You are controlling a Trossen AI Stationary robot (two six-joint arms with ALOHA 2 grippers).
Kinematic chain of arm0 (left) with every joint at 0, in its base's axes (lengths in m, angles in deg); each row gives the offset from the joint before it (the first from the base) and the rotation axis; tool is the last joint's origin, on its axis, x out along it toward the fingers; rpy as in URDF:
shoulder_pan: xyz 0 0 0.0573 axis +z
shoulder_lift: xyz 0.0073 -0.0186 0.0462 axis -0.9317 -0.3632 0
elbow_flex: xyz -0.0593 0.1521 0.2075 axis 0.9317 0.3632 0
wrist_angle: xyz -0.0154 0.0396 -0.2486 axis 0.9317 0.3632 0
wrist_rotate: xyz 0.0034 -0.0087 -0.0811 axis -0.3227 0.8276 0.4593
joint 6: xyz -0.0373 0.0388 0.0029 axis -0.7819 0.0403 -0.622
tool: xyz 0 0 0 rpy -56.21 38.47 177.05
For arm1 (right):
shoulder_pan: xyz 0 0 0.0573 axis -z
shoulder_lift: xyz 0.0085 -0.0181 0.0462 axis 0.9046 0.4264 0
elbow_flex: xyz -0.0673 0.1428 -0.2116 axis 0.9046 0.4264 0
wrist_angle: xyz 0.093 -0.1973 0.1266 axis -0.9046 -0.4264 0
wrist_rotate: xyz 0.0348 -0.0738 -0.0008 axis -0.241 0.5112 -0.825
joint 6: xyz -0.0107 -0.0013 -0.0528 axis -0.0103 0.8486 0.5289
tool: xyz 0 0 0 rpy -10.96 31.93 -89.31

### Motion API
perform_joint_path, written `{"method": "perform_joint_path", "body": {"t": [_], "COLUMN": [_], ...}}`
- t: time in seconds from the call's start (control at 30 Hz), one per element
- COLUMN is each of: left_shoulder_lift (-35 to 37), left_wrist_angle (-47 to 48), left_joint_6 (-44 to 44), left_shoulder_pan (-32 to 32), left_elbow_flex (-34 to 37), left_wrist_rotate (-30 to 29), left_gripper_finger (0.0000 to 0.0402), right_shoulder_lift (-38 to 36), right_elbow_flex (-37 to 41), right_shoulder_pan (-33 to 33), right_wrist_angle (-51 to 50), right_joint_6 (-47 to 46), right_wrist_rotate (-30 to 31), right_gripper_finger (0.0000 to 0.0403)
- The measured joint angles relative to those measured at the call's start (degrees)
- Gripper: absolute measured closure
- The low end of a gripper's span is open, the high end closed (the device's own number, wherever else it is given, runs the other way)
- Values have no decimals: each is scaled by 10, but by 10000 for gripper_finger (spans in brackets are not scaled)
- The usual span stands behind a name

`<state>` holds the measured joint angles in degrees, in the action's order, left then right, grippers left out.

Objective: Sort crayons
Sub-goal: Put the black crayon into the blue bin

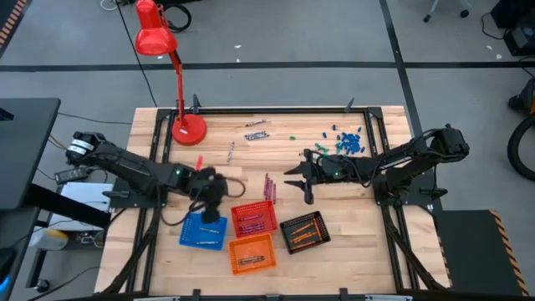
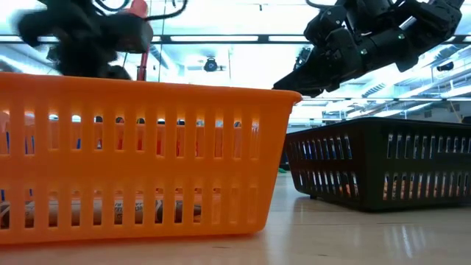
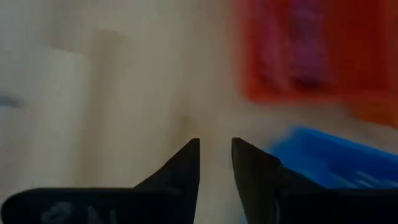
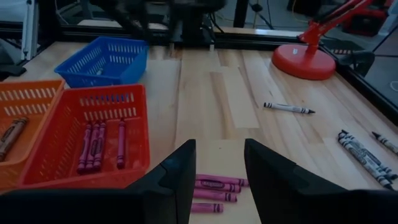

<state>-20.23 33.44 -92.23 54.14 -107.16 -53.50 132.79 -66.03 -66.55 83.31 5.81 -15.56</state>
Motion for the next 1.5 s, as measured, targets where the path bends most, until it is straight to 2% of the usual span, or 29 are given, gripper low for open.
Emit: {"method": "perform_joint_path", "body": {"t": [0.1,0.2,0.3,0.43,0.57,0.73,0.93,1.07,1.3,1.4,1.5], "left_shoulder_lift": [0,-14,-37,-82,-128,-162,-180,-196,-241,-249,-247], "left_wrist_angle": [-3,-23,-60,-118,-166,-177,-183,-201,-212,-206,-199], "left_joint_6": [9,-22,-67,-44,-6,24,41,45,66,72,89], "left_shoulder_pan": [24,56,104,159,215,285,355,385,400,398,389], "left_elbow_flex": [0,0,0,0,0,0,0,0,-4,-4,-4], "left_wrist_rotate": [-116,-212,-245,-236,-198,-124,-88,-57,-45,-29,-27], "left_gripper_finger": [297,297,296,292,269,223,195,194,198,222,267], "right_shoulder_lift": [0,0,0,0,0,0,0,0,0,0,0], "right_elbow_flex": [0,0,0,0,0,0,0,0,0,0,0], "right_shoulder_pan": [5,8,8,8,7,1,1,1,0,0,0], "right_wrist_angle": [0,0,0,0,0,0,0,0,0,-1,-3], "right_joint_6": [0,0,0,3,4,5,4,4,4,4,4], "right_wrist_rotate": [0,0,0,-1,-1,-2,-2,-2,-3,-3,-3], "right_gripper_finger": [262,262,262,262,262,262,262,262,262,262,262]}}
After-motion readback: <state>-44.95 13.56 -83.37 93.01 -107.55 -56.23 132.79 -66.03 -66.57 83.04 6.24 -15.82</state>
